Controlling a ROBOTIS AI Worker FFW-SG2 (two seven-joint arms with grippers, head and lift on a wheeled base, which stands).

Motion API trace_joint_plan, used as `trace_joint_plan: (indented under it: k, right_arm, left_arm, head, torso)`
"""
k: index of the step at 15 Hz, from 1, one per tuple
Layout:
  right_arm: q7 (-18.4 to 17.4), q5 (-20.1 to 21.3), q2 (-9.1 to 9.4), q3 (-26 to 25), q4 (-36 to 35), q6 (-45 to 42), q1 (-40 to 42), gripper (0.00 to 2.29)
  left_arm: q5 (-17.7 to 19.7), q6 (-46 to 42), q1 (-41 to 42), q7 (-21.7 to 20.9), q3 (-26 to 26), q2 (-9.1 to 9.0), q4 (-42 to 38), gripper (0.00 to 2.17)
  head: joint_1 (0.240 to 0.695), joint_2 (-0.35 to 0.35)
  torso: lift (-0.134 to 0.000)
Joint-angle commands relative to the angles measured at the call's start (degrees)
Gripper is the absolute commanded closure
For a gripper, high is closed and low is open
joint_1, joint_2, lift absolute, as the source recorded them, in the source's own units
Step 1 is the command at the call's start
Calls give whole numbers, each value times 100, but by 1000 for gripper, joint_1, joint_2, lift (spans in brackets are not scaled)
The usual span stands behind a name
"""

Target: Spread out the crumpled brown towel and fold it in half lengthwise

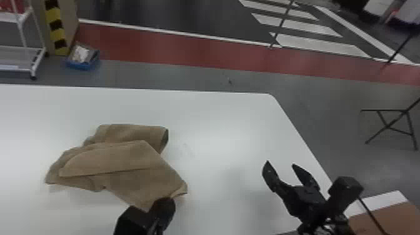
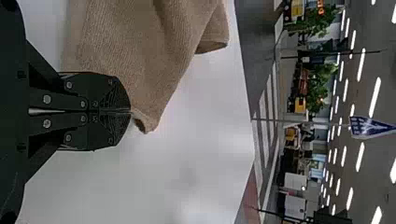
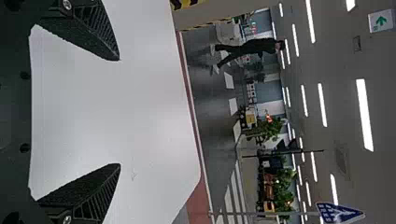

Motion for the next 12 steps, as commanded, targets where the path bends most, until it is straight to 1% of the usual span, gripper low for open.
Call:
trace_joint_plan:
  k: [1, 2, 4, 5, 7, 8, 11, 12]
  right_arm:
    - [131, 192, 23, 128, 1, -50, 0, 63]
    - [210, 368, 23, 225, 1, -102, -18, 63]
    - [271, 799, 23, 489, -8, -208, -53, 56]
    - [280, 939, 23, 656, -8, -278, -79, 56]
    - [421, 1229, 23, 972, 9, -296, -193, 53]
    - [421, 1458, 23, 1192, 27, -349, -255, 53]
    - [421, 1985, 23, 1702, 176, -313, -492, 63]
    - [421, 2117, 23, 1860, 273, -313, -563, 76]
  left_arm:
    - [75, 95, 163, -55, 244, -15, -599, 1376]
    - [119, 323, 181, -81, 376, -15, -881, 1376]
    - [199, 499, 224, -186, 833, -15, -1505, 1376]
    - [330, 728, 251, -195, 1123, -15, -1821, 1376]
    - [708, 921, 260, -213, 1712, -15, -2146, 1376]
    - [893, 974, 286, -222, 2090, -15, -2260, 1376]
    - [1403, 1062, 330, -248, 2978, -15, -2410, 1376]
    - [1517, 1062, 330, -239, 3189, -15, -2427, 1376]
  head:
    - [695, -350]
    - [695, -350]
    - [695, -350]
    - [695, -350]
    - [695, -350]
    - [695, -325]
    - [695, -182]
    - [695, -95]
  torso:
    - [-124]
    - [-124]
    - [-124]
    - [-124]
    - [-124]
    - [-124]
    - [-124]
    - [-124]
